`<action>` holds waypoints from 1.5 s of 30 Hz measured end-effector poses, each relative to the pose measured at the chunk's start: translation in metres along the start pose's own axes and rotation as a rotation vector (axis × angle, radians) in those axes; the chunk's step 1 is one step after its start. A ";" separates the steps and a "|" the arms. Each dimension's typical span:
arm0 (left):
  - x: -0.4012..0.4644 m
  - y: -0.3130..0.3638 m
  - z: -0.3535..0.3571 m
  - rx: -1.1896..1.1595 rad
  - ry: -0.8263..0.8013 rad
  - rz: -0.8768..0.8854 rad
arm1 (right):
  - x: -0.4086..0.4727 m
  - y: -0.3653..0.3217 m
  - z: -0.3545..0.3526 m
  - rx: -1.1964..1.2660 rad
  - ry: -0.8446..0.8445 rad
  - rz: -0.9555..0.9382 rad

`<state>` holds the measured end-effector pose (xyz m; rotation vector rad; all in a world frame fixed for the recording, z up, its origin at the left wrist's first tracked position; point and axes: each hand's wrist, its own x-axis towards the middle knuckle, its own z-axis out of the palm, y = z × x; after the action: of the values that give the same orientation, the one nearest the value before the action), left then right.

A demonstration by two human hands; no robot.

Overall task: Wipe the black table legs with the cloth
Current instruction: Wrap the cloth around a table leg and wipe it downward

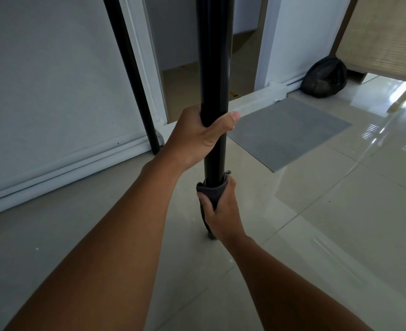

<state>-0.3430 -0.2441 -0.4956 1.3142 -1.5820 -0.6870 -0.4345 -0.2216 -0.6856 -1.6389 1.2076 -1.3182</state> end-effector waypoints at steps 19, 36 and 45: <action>-0.005 -0.028 0.007 0.052 -0.078 -0.013 | -0.016 0.024 0.014 -0.018 0.032 0.152; -0.004 -0.031 0.008 0.026 -0.072 0.005 | -0.022 0.047 0.011 -0.002 -0.061 0.342; -0.008 -0.028 0.007 0.008 -0.085 0.009 | -0.024 0.045 0.004 0.036 -0.096 0.383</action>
<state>-0.3376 -0.2454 -0.5252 1.2980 -1.6588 -0.7404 -0.4420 -0.2133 -0.7354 -1.3447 1.3504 -1.0042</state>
